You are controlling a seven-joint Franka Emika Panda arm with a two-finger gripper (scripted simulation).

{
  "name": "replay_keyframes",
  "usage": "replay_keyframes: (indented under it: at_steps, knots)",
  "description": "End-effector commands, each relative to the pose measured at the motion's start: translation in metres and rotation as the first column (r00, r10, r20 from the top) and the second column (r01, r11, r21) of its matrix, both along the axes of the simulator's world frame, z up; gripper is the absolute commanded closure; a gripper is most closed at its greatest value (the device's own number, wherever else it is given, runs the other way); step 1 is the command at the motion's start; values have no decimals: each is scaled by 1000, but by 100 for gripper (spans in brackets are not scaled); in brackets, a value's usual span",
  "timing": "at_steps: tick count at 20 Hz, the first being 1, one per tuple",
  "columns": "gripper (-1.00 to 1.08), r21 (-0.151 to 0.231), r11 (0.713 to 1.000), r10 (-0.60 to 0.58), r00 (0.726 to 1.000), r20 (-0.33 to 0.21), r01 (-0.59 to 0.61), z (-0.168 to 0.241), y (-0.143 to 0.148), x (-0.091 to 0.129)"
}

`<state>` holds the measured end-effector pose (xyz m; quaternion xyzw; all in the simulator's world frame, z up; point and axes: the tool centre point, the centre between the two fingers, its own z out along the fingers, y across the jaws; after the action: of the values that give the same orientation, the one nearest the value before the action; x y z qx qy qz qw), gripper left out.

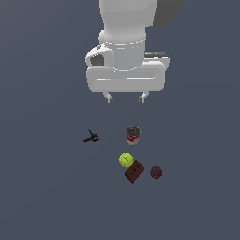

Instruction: Pick up a designated object from a clutter of objects.

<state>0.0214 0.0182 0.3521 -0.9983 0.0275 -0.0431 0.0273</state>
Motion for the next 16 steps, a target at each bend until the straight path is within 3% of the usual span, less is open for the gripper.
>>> replay_keyframes:
  at_steps: [1,16]
  knots:
    - [-92,0,1000,0,1000,0,0,0,0,0]
    - [-92,1,1000,15,1000,-4,-15,-1,-4,-4]
